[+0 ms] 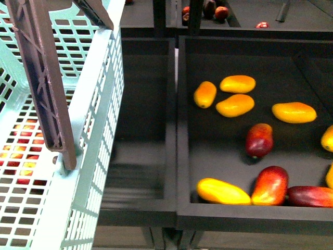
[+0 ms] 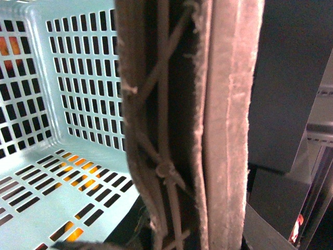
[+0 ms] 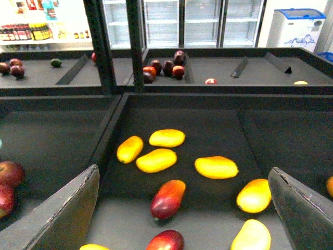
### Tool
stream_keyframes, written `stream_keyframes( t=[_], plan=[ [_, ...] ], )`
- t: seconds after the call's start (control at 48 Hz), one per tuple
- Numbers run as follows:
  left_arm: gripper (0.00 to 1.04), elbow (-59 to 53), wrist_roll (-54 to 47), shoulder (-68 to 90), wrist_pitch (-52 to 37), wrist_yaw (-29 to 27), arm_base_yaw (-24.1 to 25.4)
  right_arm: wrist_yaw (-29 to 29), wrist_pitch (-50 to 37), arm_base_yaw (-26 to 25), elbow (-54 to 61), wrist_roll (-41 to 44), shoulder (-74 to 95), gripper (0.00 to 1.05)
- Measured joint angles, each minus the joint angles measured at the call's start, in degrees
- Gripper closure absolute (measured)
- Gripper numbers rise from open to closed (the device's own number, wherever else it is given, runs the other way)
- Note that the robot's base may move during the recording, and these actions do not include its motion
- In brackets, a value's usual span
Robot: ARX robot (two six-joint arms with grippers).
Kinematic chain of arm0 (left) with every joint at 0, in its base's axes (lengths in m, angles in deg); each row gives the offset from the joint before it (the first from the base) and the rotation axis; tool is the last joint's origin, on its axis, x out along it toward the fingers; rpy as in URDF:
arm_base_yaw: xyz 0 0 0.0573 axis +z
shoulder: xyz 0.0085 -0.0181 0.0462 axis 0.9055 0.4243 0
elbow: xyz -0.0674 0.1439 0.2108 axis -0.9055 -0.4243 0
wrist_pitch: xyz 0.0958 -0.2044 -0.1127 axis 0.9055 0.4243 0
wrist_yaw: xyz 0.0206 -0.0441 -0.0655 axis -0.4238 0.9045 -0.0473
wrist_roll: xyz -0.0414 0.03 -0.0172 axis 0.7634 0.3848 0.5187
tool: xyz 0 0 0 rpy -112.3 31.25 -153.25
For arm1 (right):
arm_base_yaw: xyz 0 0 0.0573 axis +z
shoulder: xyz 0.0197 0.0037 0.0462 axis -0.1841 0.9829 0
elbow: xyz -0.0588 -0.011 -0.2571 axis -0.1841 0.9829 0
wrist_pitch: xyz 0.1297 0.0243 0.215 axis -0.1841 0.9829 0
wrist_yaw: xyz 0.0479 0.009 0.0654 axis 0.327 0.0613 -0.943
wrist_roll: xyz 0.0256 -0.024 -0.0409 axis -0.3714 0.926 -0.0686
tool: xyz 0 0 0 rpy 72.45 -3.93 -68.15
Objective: Pick mango and avocado into basket
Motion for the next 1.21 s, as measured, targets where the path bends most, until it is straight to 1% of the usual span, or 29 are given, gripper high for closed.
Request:
stream_keyframes(
  t=[0.271,0.438,0.542,0.563,0.584,0.605,0.646,0.667,0.688,0.73,0.771,0.896,0.959,1.021,1.126,1.209],
  plan=[
    [0.88,0.0,-0.2,0.0,0.0,-0.1,0.0,-0.2,0.0,0.0,0.0,0.0,0.0,0.09],
    [0.88,-0.1,-0.7,-0.1,0.0,-1.6,0.4,-0.4,0.0,0.0,0.0,0.0,0.0,0.09],
    [0.88,-0.1,-1.0,-0.1,0.0,-1.1,0.4,-0.3,0.0,0.0,0.0,0.0,0.0,0.09],
    [0.88,0.1,-2.3,0.0,1.0,0.5,0.5,-0.3,0.0,0.0,0.0,0.0,0.0,0.09],
    [0.88,1.6,-5.0,0.4,5.1,4.2,1.1,-0.3,0.0,0.0,0.0,0.0,0.0,0.09],
    [0.88,2.8,-7.0,1.1,7.8,6.6,1.3,-0.2,0.0,0.0,0.0,0.0,0.0,0.09],
    [0.88,5.0,-15.2,3.3,10.9,10.9,1.7,-0.2,0.0,0.0,0.0,0.0,0.0,0.09],
    [0.88,6.0,-18.1,4.6,11.0,12.5,1.7,-0.2,0.0,0.0,0.0,0.0,0.0,0.09],
    [0.88,7.5,-24.4,7.0,10.7,14.5,1.7,-0.2,0.0,0.0,0.0,0.0,0.0,0.09],
    [0.88,10.1,-30.6,11.4,9.4,16.7,1.7,-0.2,0.0,0.0,0.0,0.0,0.0,0.09],
    [0.88,12.5,-34.8,15.2,8.1,17.0,1.7,-0.2,0.0,0.0,0.0,0.0,0.0,0.09],
    [0.88,19.2,-38.8,23.7,5.8,18.0,1.9,0.0,0.0,0.0,0.0,0.0,0.0,0.09],
    [0.88,23.4,-39.4,28.0,5.6,19.5,1.8,0.0,0.0,0.0,0.0,0.0,0.0,0.09],
    [0.88,28.0,-39.2,32.7,6.0,22.4,1.2,-0.1,0.0,0.0,0.0,0.0,0.0,0.09],
    [0.88,35.7,-37.4,40.2,8.7,27.6,-1.9,-0.1,0.0,0.0,0.0,0.0,0.0,0.09],
    [0.88,38.9,-36.2,42.9,10.1,29.7,-4.5,0.0,0.0,0.0,0.0,0.0,0.0,0.09]
  ],
)
